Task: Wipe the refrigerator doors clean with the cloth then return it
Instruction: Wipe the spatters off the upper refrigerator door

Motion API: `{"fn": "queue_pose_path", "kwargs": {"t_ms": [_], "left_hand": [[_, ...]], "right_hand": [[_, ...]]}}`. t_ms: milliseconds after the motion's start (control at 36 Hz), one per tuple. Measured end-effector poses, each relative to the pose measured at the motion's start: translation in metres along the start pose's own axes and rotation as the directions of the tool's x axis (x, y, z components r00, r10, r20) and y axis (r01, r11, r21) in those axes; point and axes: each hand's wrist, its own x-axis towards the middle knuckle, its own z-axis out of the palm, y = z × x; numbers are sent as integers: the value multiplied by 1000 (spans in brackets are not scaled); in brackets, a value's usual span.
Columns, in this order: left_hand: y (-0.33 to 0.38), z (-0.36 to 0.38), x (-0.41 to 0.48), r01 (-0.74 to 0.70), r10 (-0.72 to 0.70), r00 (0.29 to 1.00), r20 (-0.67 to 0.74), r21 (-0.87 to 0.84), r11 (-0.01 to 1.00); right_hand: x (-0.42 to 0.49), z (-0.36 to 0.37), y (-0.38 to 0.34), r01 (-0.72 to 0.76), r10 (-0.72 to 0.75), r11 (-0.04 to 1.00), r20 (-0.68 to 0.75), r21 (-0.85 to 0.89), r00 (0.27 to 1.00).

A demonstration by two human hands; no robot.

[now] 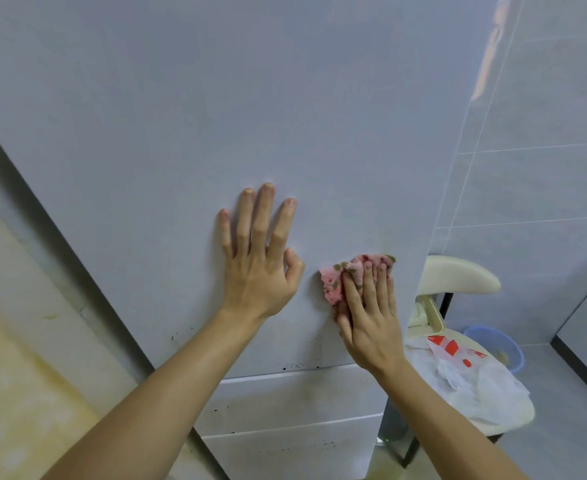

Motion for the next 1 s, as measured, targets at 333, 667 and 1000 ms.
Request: {"fn": "queue_pose_path", "kwargs": {"t_ms": [333, 667, 1000], "left_hand": [[6, 1, -6, 51, -51, 999, -1, -7, 999], [6, 7, -17, 70, -70, 997, 19, 6, 998], [10, 10, -20, 88, -88, 996, 4, -11, 996]], "right_hand": [[94, -27, -4, -134, 152, 985, -176, 111, 973], [-23, 1, 21, -132, 129, 989, 35, 69, 991], [91, -34, 28, -218, 244, 965, -186, 148, 952]]}}
